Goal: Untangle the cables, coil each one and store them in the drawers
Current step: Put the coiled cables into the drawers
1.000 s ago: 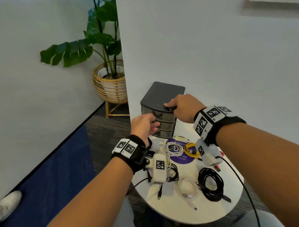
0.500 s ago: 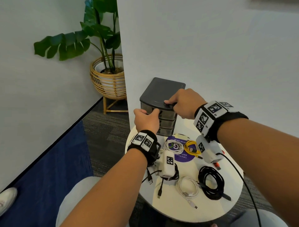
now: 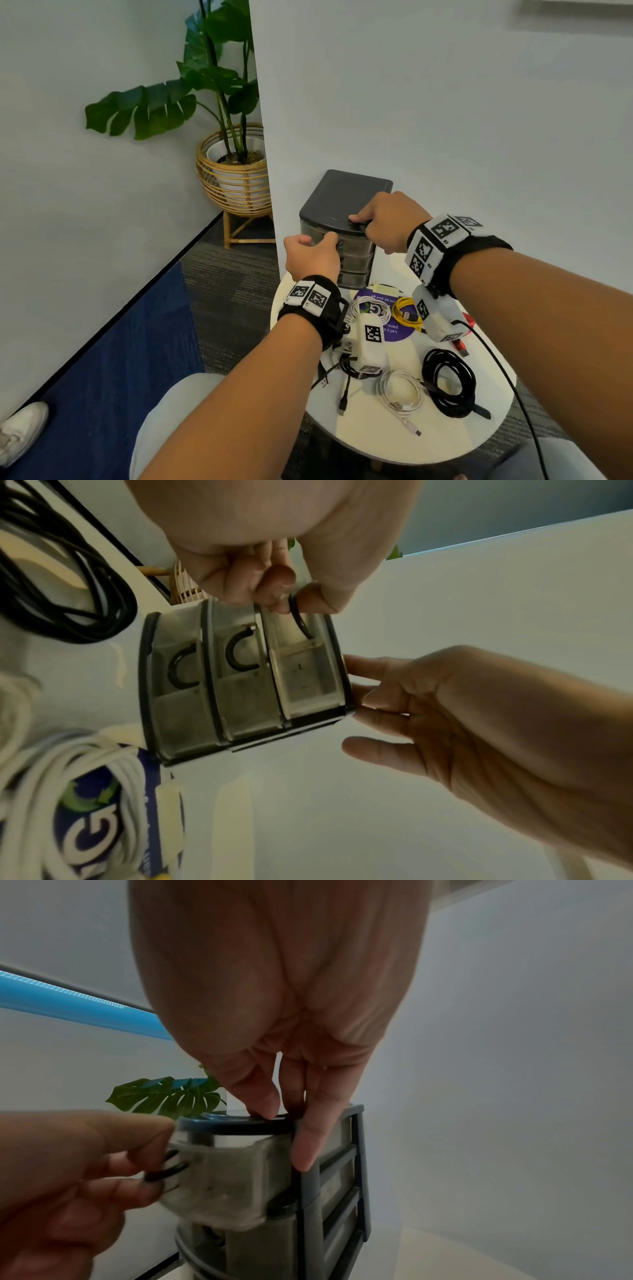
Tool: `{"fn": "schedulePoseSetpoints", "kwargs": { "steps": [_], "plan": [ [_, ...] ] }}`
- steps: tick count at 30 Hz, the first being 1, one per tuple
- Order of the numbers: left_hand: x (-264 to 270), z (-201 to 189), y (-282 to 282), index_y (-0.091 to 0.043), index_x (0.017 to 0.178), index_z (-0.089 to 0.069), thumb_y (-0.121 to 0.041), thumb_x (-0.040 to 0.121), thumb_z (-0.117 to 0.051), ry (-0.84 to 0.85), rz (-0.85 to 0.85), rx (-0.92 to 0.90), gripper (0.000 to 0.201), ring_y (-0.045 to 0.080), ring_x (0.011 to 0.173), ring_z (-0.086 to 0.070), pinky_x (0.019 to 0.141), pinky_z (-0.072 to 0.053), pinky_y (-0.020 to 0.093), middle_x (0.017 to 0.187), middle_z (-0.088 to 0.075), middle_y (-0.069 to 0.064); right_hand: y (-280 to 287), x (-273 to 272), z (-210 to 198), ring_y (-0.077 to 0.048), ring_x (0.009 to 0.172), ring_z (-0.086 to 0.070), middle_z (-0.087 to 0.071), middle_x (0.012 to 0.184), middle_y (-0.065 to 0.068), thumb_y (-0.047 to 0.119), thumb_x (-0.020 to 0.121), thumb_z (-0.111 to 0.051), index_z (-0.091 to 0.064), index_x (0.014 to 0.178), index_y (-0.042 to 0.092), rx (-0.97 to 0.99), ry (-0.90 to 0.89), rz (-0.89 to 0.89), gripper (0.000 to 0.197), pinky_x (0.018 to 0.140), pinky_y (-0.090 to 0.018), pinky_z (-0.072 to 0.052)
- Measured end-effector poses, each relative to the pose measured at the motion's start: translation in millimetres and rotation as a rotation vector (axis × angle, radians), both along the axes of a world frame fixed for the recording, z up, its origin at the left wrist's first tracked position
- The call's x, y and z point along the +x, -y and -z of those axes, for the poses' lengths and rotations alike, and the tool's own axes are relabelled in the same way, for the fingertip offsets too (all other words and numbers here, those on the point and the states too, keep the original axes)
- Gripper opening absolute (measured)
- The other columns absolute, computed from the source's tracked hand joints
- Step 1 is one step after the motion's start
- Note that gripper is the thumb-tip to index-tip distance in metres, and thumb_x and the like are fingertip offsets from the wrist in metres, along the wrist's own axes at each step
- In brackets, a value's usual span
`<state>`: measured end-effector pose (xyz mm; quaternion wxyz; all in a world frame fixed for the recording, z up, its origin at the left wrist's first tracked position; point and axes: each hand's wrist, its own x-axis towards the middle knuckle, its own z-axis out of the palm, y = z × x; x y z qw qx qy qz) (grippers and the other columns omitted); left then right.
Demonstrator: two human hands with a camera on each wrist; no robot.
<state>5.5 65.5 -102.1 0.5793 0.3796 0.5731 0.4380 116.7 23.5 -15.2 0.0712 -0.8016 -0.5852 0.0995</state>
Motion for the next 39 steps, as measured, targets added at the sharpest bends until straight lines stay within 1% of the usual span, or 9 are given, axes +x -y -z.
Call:
{"fn": "schedulePoseSetpoints", "kwargs": {
  "steps": [8, 13, 18, 22, 25, 28, 32, 36, 39],
  "plan": [
    [-40.9, 6.2, 16.1, -0.021, 0.118, -0.047, -0.015, 0.088, -0.067, -0.014, 0.079, 0.048, 0.036, 0.016, 0.090, -0.058, 0.079, -0.053, 0.038, 0.111, -0.058, 0.005, 0.8, 1.5, -3.5, -0.018, 0.067, -0.059, -0.073, 0.118, -0.010, 0.016, 0.102, -0.048, -0.075, 0.120, 0.015, 0.031, -0.045, 0.070, 0.032, 0.083, -0.037, -0.059],
    [-59.4, 12.2, 23.4, -0.022, 0.124, -0.042, -0.013, 0.093, -0.061, 0.048, 0.106, 0.070, 0.037, 0.014, 0.086, -0.052, 0.069, -0.044, 0.032, 0.108, -0.054, 0.004, -0.4, 3.3, -1.5, -0.018, 0.068, -0.059, -0.071, 0.123, -0.009, 0.015, 0.101, -0.049, -0.074, 0.121, 0.016, 0.021, -0.061, 0.069, 0.032, 0.085, -0.036, -0.059],
    [-55.7, -1.7, 9.2, -0.030, 0.125, -0.041, -0.021, 0.093, -0.064, -0.065, 0.178, 0.159, 0.041, 0.013, 0.096, -0.049, 0.078, -0.043, 0.031, 0.131, -0.035, 0.003, -0.8, 1.0, -2.8, -0.017, 0.069, -0.060, -0.071, 0.122, -0.008, 0.014, 0.101, -0.048, -0.075, 0.120, 0.015, 0.010, -0.044, 0.058, 0.032, 0.086, -0.038, -0.059],
    [-58.3, -2.0, 6.4, -0.037, 0.123, -0.045, -0.015, 0.089, -0.057, -0.146, 0.311, 0.206, 0.043, 0.023, 0.100, -0.059, 0.084, -0.057, 0.045, 0.131, -0.049, 0.007, 3.1, 0.5, -2.3, -0.019, 0.073, -0.059, -0.072, 0.121, -0.007, 0.012, 0.102, -0.046, -0.073, 0.126, 0.019, -0.002, -0.012, 0.026, 0.037, 0.086, -0.037, -0.059],
    [-65.4, 0.6, 9.1, -0.032, 0.122, -0.048, -0.008, 0.089, -0.055, -0.155, 0.332, 0.231, 0.042, 0.021, 0.093, -0.062, 0.075, -0.055, 0.039, 0.121, -0.057, 0.008, 4.8, -0.1, -0.7, -0.018, 0.070, -0.056, -0.073, 0.119, -0.006, 0.007, 0.100, -0.045, -0.070, 0.129, 0.022, 0.001, -0.010, 0.009, 0.042, 0.078, -0.032, -0.055],
    [-71.6, 4.3, 5.9, -0.029, 0.126, -0.050, -0.005, 0.091, -0.054, -0.188, 0.344, 0.268, 0.043, 0.020, 0.095, -0.062, 0.072, -0.050, 0.034, 0.118, -0.059, 0.006, 2.8, -0.6, -3.3, -0.023, 0.098, -0.065, -0.071, 0.127, -0.001, 0.006, 0.098, -0.046, -0.070, 0.130, 0.023, 0.008, 0.001, -0.002, 0.044, 0.088, -0.031, -0.054],
    [-73.9, 5.3, 2.7, -0.040, 0.134, -0.047, -0.005, 0.098, -0.050, -0.226, 0.428, 0.291, 0.051, 0.023, 0.100, -0.065, 0.076, -0.054, 0.035, 0.115, -0.062, 0.003, 9.1, 10.8, -7.2, -0.028, 0.129, -0.054, -0.058, 0.144, -0.005, 0.004, 0.091, -0.047, -0.061, 0.138, 0.024, 0.011, 0.014, -0.024, 0.053, 0.105, -0.037, -0.047],
    [-72.2, 3.1, 0.2, -0.042, 0.136, -0.048, -0.002, 0.098, -0.039, -0.273, 0.464, 0.357, 0.056, 0.027, 0.095, -0.067, 0.080, -0.056, 0.039, 0.105, -0.063, -0.002, 50.1, 22.1, -2.6, -0.023, 0.092, -0.063, -0.068, 0.102, -0.006, 0.012, 0.093, -0.052, -0.070, 0.099, 0.016, 0.178, -0.018, 0.063, 0.020, 0.073, -0.029, -0.046],
    [-71.2, 1.7, -1.3, -0.041, 0.140, -0.049, -0.007, 0.099, -0.034, -0.311, 0.461, 0.390, 0.055, 0.031, 0.096, -0.064, 0.089, -0.055, 0.049, 0.098, -0.060, -0.001, 88.8, 22.4, 18.9, -0.019, 0.071, -0.067, -0.069, 0.074, 0.001, 0.019, 0.093, -0.061, -0.072, 0.083, 0.015, -0.237, -0.070, 0.057, 0.016, 0.069, -0.029, -0.055]
  ]
}}
